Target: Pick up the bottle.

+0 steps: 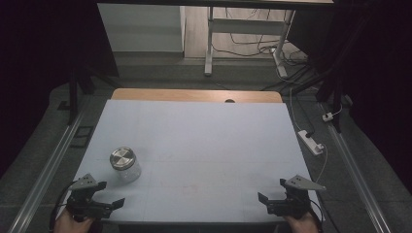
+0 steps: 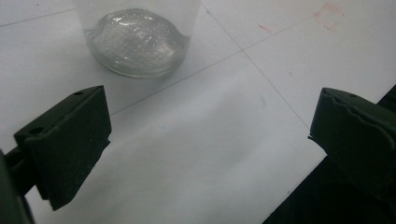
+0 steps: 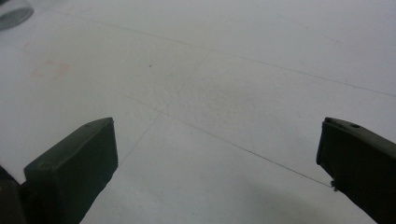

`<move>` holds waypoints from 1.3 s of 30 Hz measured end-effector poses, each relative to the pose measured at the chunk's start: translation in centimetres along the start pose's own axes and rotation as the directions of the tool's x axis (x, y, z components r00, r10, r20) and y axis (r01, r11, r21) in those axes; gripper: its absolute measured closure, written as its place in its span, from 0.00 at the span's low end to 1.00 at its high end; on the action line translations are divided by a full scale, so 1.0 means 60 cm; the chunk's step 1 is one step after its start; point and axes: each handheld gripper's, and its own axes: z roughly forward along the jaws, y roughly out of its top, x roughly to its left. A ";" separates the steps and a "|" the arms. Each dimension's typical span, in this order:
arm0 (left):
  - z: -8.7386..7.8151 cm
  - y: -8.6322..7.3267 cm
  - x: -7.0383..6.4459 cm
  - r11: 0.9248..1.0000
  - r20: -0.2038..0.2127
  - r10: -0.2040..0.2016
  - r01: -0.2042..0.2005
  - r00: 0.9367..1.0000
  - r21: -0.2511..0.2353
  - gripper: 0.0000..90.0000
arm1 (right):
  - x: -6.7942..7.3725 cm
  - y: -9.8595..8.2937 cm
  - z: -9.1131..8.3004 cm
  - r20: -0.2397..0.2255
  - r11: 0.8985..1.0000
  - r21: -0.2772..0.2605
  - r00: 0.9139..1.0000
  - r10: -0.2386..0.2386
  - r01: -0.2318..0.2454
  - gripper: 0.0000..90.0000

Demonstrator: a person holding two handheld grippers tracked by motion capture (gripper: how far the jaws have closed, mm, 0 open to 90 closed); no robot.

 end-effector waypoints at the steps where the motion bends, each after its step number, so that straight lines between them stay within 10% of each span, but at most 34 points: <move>1: -0.001 0.000 -0.001 1.000 0.001 0.009 -0.009 1.000 -0.013 0.02 | 0.002 0.001 0.001 -0.004 1.000 0.008 1.000 -0.015 0.015 0.00; 26: 0.007 0.006 -0.005 1.000 -0.052 0.001 0.000 0.999 0.024 0.00 | 0.005 0.002 0.010 -0.058 0.997 0.069 0.998 -0.012 0.016 0.00; 39: 0.000 0.008 -0.006 1.000 -0.065 -0.001 -0.002 0.998 -0.031 0.00 | 0.007 0.003 0.012 -0.056 0.996 0.082 0.998 -0.022 0.026 0.00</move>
